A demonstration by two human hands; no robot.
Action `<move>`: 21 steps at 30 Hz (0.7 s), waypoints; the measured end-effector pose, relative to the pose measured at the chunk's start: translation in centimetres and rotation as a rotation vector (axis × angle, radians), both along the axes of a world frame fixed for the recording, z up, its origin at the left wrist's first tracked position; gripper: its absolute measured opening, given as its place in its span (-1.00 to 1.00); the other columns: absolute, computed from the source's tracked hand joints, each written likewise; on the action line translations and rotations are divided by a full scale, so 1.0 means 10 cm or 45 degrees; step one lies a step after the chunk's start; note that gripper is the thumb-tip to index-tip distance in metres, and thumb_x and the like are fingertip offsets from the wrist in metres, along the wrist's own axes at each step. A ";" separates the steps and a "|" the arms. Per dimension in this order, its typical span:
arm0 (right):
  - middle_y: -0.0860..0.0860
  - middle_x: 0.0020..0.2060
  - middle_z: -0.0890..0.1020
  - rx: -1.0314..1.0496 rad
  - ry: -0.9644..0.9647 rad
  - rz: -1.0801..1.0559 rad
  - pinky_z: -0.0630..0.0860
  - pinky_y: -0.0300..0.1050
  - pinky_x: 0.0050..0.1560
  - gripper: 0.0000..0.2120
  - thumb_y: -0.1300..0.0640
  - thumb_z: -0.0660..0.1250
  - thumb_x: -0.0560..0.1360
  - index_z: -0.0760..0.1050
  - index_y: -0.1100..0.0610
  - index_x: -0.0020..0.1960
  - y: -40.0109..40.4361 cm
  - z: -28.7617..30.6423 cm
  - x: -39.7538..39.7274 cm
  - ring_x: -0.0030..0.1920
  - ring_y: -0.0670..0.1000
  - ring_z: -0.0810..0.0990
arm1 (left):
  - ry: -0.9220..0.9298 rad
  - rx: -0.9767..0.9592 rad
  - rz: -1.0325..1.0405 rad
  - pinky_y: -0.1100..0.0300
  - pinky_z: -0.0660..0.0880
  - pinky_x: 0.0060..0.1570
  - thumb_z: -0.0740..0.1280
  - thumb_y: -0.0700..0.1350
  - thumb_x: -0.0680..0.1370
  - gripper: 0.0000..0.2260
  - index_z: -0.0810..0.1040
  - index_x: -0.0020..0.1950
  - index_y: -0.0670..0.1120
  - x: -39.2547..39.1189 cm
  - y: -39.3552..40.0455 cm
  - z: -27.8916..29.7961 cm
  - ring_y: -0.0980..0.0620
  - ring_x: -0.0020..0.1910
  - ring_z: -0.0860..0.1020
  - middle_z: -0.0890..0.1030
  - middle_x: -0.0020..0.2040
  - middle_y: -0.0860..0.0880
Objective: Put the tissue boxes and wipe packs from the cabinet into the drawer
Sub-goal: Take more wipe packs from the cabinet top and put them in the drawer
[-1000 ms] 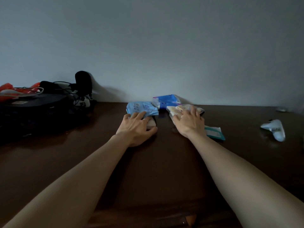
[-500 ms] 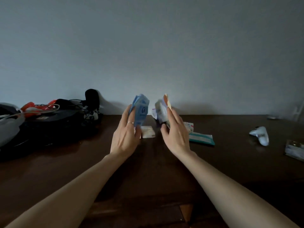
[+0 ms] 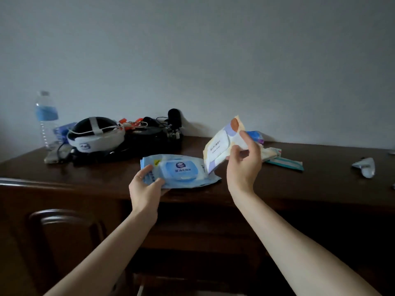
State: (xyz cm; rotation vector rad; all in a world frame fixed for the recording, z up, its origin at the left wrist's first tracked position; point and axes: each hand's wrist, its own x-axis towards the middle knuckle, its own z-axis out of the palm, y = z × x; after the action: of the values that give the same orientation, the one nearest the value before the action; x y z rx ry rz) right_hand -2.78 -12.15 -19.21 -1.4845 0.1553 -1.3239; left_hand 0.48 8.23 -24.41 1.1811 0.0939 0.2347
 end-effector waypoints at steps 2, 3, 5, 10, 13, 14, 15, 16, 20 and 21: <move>-0.10 0.25 0.55 0.190 0.005 0.059 0.60 0.18 0.16 -0.61 0.35 0.25 0.60 0.54 0.07 0.37 0.09 -0.08 -0.09 0.24 0.12 0.59 | 0.092 0.055 -0.061 0.24 0.64 -0.35 0.41 -0.45 0.48 -0.52 0.53 0.33 -0.07 -0.18 0.25 -0.15 -0.08 0.00 0.68 0.52 0.18 -0.09; -0.12 0.28 0.54 0.243 0.011 0.081 0.61 0.17 0.16 -0.59 0.35 0.24 0.60 0.52 0.05 0.38 0.12 -0.13 -0.13 0.24 0.20 0.60 | 0.114 0.124 -0.078 0.24 0.64 -0.36 0.42 -0.44 0.47 -0.52 0.52 0.32 -0.07 -0.27 0.36 -0.22 -0.08 -0.01 0.67 0.52 0.21 -0.13; -0.09 0.32 0.52 0.330 0.079 0.087 0.67 0.04 0.07 -0.55 0.36 0.24 0.59 0.43 0.03 0.42 0.16 -0.27 -0.21 0.20 0.27 0.63 | 0.125 0.235 -0.076 0.25 0.62 -0.39 0.45 -0.43 0.44 -0.49 0.48 0.30 -0.06 -0.43 0.53 -0.32 -0.09 0.01 0.66 0.50 0.22 -0.16; 0.09 0.34 0.53 0.533 0.432 0.117 0.60 -0.33 -0.32 -0.42 0.28 0.37 0.58 0.26 0.02 0.52 0.19 -0.60 -0.34 0.05 0.11 0.70 | 0.159 0.091 -0.022 0.22 0.62 -0.38 0.53 -0.34 0.41 -0.22 0.21 0.45 0.08 -0.67 0.70 -0.45 -0.01 -0.01 0.66 0.53 0.11 -0.03; 0.05 0.14 0.62 0.494 0.459 0.134 0.54 -0.37 -0.39 -0.49 0.30 0.38 0.56 0.37 0.04 0.45 0.18 -0.61 -0.34 -0.21 -0.06 0.68 | 0.340 -0.064 -0.160 0.13 0.66 -0.32 0.63 -0.09 0.38 -0.34 0.41 0.39 -0.11 -0.65 0.75 -0.43 -0.04 -0.01 0.70 0.64 0.13 -0.10; 0.01 0.07 0.63 0.516 0.469 0.147 0.55 -0.34 -0.37 -0.51 0.30 0.38 0.55 0.40 0.03 0.42 0.18 -0.59 -0.35 -0.29 -0.09 0.66 | 0.395 -0.101 -0.240 0.13 0.66 -0.31 0.63 -0.06 0.37 -0.44 0.52 0.31 -0.12 -0.64 0.76 -0.44 -0.04 -0.02 0.70 0.68 0.13 -0.11; -0.02 0.01 0.64 0.555 0.466 0.160 0.57 -0.31 -0.36 -0.52 0.31 0.39 0.54 0.43 0.02 0.39 0.19 -0.57 -0.36 -0.34 -0.11 0.64 | 0.437 -0.138 -0.309 0.13 0.65 -0.32 0.62 -0.06 0.38 -0.52 0.59 0.24 -0.11 -0.63 0.78 -0.46 -0.03 -0.05 0.71 0.70 0.10 -0.11; -0.01 -0.04 0.65 0.613 0.442 0.171 0.58 -0.28 -0.36 -0.54 0.32 0.40 0.52 0.45 0.00 0.36 0.18 -0.55 -0.37 -0.39 -0.12 0.63 | 0.459 -0.159 -0.349 0.13 0.65 -0.32 0.61 -0.08 0.39 -0.57 0.61 0.20 -0.12 -0.63 0.79 -0.51 -0.02 -0.09 0.72 0.72 0.07 -0.10; 0.10 -0.12 0.69 1.110 0.231 0.337 0.50 -0.26 -0.42 -0.66 0.34 0.31 0.53 0.58 0.02 0.21 0.19 -0.50 -0.39 -0.50 -0.12 0.49 | 0.385 -0.123 -0.323 0.11 0.65 -0.30 0.57 -0.14 0.44 -0.65 0.63 0.19 -0.13 -0.63 0.78 -0.73 -0.06 -0.13 0.75 0.75 0.01 -0.12; 0.13 -0.12 0.69 1.240 0.179 0.444 0.46 -0.28 -0.43 -0.65 0.38 0.27 0.52 0.60 0.07 0.19 0.20 -0.49 -0.40 -0.49 -0.11 0.45 | 0.366 -0.113 -0.308 0.09 0.66 -0.29 0.56 -0.15 0.45 -0.67 0.63 0.19 -0.13 -0.63 0.78 -0.76 -0.07 -0.11 0.75 0.75 0.03 -0.13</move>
State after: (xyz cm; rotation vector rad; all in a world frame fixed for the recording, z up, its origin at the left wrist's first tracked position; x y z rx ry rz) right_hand -6.75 -10.16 -24.16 -0.7117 0.5234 -0.6755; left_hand -5.84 16.03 -32.02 1.1200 0.2093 -0.1523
